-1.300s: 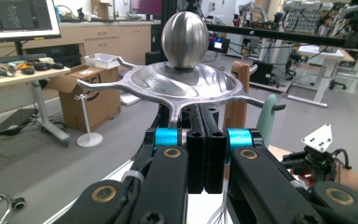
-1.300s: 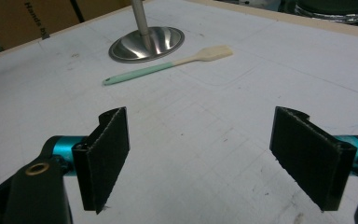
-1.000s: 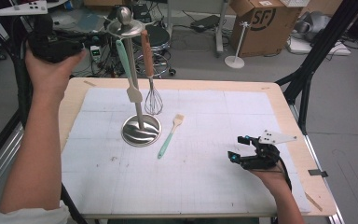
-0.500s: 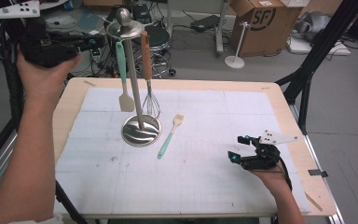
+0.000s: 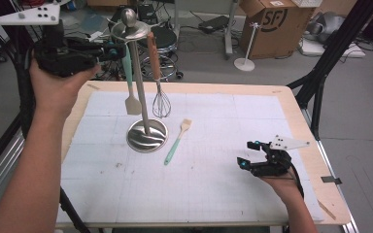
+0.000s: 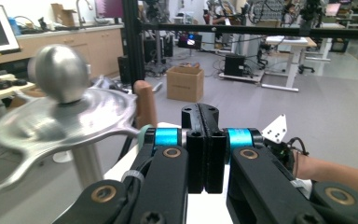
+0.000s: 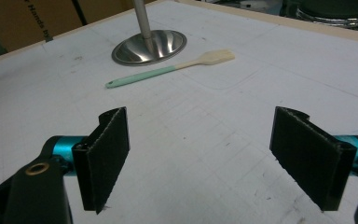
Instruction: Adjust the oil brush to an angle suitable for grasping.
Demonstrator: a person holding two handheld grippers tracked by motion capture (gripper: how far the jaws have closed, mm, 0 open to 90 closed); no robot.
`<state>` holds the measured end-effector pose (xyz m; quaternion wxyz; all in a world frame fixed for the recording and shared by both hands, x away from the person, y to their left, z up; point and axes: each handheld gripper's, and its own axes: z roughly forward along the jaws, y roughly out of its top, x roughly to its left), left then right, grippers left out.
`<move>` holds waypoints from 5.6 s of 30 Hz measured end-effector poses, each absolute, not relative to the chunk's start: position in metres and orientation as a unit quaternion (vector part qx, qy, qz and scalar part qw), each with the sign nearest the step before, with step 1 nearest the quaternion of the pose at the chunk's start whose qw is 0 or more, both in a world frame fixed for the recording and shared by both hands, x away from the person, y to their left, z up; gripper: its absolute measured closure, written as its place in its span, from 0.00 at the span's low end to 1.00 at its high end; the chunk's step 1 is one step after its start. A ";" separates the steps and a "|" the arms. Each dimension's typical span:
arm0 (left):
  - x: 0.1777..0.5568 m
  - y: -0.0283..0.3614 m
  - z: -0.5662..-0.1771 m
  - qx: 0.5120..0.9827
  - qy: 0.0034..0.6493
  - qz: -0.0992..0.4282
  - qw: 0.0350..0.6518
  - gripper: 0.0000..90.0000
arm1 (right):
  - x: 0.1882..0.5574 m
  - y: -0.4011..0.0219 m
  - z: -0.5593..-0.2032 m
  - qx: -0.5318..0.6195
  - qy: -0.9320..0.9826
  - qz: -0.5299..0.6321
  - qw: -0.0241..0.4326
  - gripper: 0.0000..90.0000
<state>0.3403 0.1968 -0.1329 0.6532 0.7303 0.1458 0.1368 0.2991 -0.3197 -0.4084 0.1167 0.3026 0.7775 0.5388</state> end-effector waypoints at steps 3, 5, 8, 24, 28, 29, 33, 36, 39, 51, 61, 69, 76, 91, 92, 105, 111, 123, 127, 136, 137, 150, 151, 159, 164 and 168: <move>0.341 0.188 -0.133 0.733 0.139 0.132 0.653 1.00 | 0.299 -0.320 -0.408 0.303 0.778 0.539 0.116 0.22; 0.341 0.183 -0.134 0.738 0.134 0.131 0.649 1.00 | 0.299 -0.320 -0.409 0.303 0.778 0.538 0.116 0.22; 0.342 0.177 -0.135 0.744 0.135 0.136 0.640 1.00 | 0.299 -0.320 -0.408 0.303 0.777 0.539 0.115 0.22; 0.352 0.171 -0.141 0.745 0.152 0.153 0.632 1.00 | 0.299 -0.322 -0.408 0.306 0.776 0.540 0.113 0.22; 0.352 0.173 -0.143 0.739 0.154 0.153 0.638 1.00 | 0.299 -0.323 -0.408 0.305 0.776 0.540 0.118 0.22; 0.352 0.174 -0.143 0.738 0.154 0.154 0.639 1.00 | 0.299 -0.323 -0.409 0.305 0.776 0.540 0.118 0.22; 0.351 0.176 -0.143 0.738 0.156 0.159 0.637 1.00 | 0.298 -0.323 -0.408 0.307 0.776 0.539 0.116 0.22; 0.350 0.180 -0.143 0.737 0.162 0.164 0.635 1.00 | 0.298 -0.324 -0.408 0.307 0.775 0.540 0.116 0.22; 0.349 0.185 -0.143 0.736 0.169 0.169 0.634 1.00 | 0.298 -0.324 -0.408 0.307 0.775 0.540 0.115 0.22; 0.350 0.208 -0.145 0.724 0.195 0.184 0.636 1.00 | 0.299 -0.323 -0.408 0.307 0.776 0.539 0.116 0.22; 0.350 0.219 -0.145 0.718 0.213 0.192 0.635 1.00 | 0.299 -0.323 -0.409 0.306 0.776 0.539 0.117 0.22; 0.343 0.209 -0.142 0.722 0.193 0.183 0.639 1.00 | 0.300 -0.322 -0.409 0.305 0.778 0.537 0.117 0.22; 0.337 0.191 -0.138 0.730 0.169 0.173 0.639 1.00 | 0.299 -0.322 -0.409 0.305 0.777 0.538 0.116 0.22; 0.338 0.165 -0.139 0.745 0.144 0.156 0.632 1.00 | 0.300 -0.323 -0.408 0.304 0.776 0.540 0.118 0.22; 0.338 0.162 -0.139 0.746 0.142 0.155 0.631 1.00 | 0.299 -0.323 -0.408 0.305 0.776 0.539 0.116 0.22; 0.348 0.140 -0.142 0.753 0.141 0.151 0.625 1.00 | 0.299 -0.324 -0.408 0.305 0.775 0.541 0.114 0.22; 0.352 0.141 -0.143 0.750 0.151 0.158 0.625 1.00 | 0.299 -0.326 -0.408 0.305 0.774 0.542 0.118 0.22; 0.354 0.154 -0.144 0.739 0.171 0.168 0.630 1.00 | 0.300 -0.325 -0.408 0.306 0.776 0.539 0.117 0.22; 0.353 0.157 -0.144 0.738 0.171 0.172 0.630 1.00 | 0.300 -0.325 -0.408 0.305 0.776 0.539 0.118 0.22; 0.349 0.170 -0.147 0.727 0.178 0.176 0.640 1.00 | 0.299 -0.325 -0.408 0.307 0.776 0.538 0.115 0.22; 0.348 0.171 -0.147 0.726 0.179 0.178 0.639 1.00 | 0.299 -0.325 -0.409 0.307 0.777 0.538 0.115 0.22; 0.345 0.180 -0.153 0.725 0.183 0.172 0.641 1.00 | 0.300 -0.323 -0.409 0.306 0.778 0.536 0.116 0.22; 0.345 0.179 -0.154 0.728 0.181 0.172 0.639 1.00 | 0.300 -0.323 -0.409 0.306 0.778 0.535 0.117 0.22; 0.339 0.167 -0.163 0.733 0.168 0.160 0.639 0.96 | 0.299 -0.323 -0.409 0.305 0.779 0.536 0.114 0.22; 0.335 0.162 -0.171 0.735 0.164 0.155 0.639 0.92 | 0.299 -0.323 -0.409 0.305 0.779 0.536 0.115 0.22; 0.333 0.157 -0.180 0.741 0.164 0.149 0.634 0.89 | 0.299 -0.324 -0.409 0.305 0.778 0.537 0.114 0.22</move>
